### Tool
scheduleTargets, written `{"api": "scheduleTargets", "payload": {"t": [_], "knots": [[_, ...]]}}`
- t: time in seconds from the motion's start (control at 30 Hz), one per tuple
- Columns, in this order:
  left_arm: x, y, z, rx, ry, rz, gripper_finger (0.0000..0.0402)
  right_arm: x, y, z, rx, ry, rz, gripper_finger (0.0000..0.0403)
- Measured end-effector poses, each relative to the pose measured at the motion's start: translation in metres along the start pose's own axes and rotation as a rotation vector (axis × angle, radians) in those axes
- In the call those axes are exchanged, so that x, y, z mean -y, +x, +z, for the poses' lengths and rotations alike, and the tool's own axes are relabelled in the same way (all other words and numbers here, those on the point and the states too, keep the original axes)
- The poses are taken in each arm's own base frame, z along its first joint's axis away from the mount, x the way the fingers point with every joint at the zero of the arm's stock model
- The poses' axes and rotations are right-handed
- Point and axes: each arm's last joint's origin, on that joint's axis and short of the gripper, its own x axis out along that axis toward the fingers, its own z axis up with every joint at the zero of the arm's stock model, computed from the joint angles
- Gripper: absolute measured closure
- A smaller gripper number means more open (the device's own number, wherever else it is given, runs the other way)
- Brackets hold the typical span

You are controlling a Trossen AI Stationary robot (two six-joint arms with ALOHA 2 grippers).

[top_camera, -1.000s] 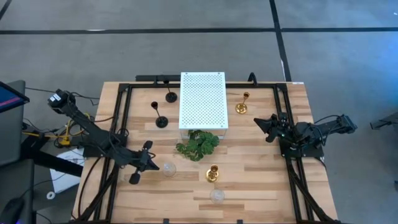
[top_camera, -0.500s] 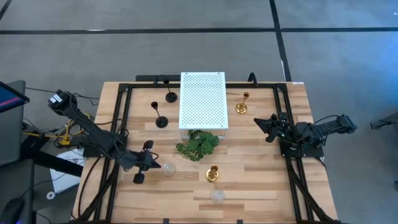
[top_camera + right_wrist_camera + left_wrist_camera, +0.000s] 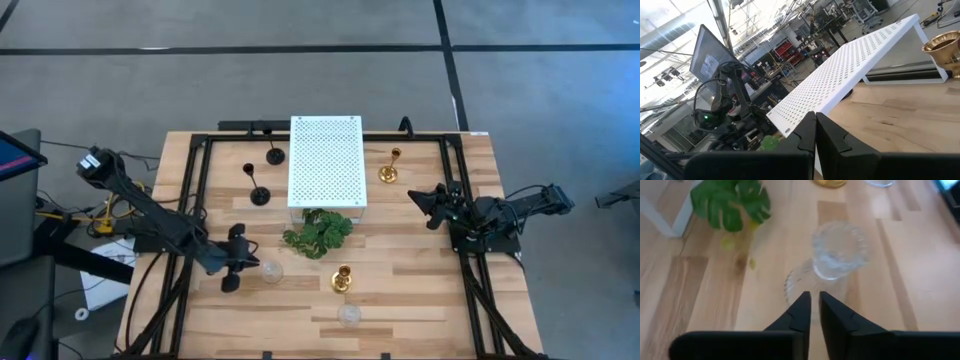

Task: Pick & Place candle stick holders
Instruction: Put the top transparent candle holder on the shelf

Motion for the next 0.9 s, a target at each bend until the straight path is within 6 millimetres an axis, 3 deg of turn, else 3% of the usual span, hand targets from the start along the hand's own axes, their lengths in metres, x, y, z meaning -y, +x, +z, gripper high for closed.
{"api": "scheduleTargets", "payload": {"t": [0.27, 0.53, 0.9], "knots": [[0.000, 0.008, -0.002, -0.028, -0.058, 0.010, 0.0251, 0.000, 0.000, 0.000, 0.000, -0.001, 0.000, 0.0403], [0.005, 0.008, 0.007, 0.061, -0.074, -0.041, 0.0135, 0.000, 0.000, 0.000, 0.000, 0.000, 0.000, 0.0403], [0.015, 0.025, 0.010, 0.127, -0.095, -0.076, 0.0061, 0.000, 0.000, 0.000, 0.003, 0.002, 0.002, 0.0403]]}}
